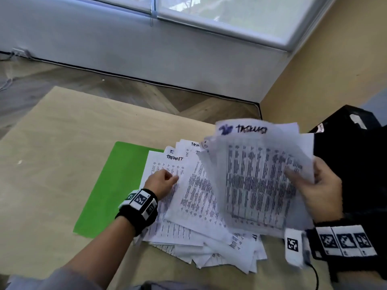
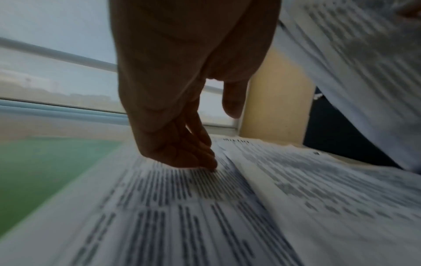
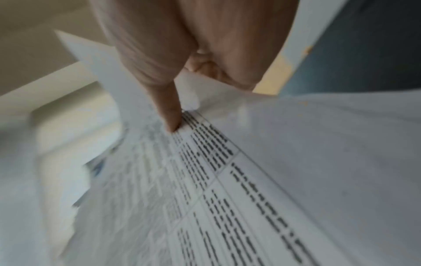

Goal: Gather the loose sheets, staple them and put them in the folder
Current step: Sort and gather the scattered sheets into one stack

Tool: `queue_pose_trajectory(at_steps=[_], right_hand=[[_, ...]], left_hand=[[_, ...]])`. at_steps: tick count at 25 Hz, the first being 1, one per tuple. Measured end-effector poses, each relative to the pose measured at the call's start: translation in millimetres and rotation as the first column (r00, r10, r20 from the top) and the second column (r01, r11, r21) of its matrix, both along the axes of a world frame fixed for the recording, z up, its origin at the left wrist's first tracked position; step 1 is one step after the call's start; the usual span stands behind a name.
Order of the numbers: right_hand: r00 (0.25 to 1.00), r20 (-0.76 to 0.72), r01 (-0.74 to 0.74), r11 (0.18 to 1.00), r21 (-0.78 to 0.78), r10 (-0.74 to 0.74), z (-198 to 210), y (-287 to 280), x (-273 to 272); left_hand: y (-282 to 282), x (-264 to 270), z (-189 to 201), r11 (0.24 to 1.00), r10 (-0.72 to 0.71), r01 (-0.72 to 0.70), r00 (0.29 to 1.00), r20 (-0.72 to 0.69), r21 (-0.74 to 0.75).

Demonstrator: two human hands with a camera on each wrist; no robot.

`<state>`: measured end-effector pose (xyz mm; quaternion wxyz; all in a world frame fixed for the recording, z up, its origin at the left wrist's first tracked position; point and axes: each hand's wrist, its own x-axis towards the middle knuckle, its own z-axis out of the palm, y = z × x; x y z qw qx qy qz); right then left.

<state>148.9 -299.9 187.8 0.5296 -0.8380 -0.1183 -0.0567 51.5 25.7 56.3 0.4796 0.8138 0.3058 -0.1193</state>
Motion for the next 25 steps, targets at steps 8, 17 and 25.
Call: queue_pose_trajectory(at_steps=[8, 17, 25], right_hand=[[0.691, -0.626, 0.466, 0.885, 0.003, -0.362, -106.8, 30.0, -38.9], [0.486, -0.866, 0.475, 0.868, 0.147, -0.119, -165.0, 12.8, -32.3], [0.712, -0.702, 0.276, 0.917, 0.289, 0.007, -87.6, 18.8, -40.1]], left_hand=[[-37.1, 22.8, -20.4, 0.981, 0.026, -0.001, 0.992, -0.126, 0.194], [-41.2, 19.0, -33.4, 0.967, 0.079, -0.092, 0.995, -0.067, -0.236], [-60.4, 4.4, 36.8, 0.876, 0.125, -0.011, 0.971, 0.204, -0.482]])
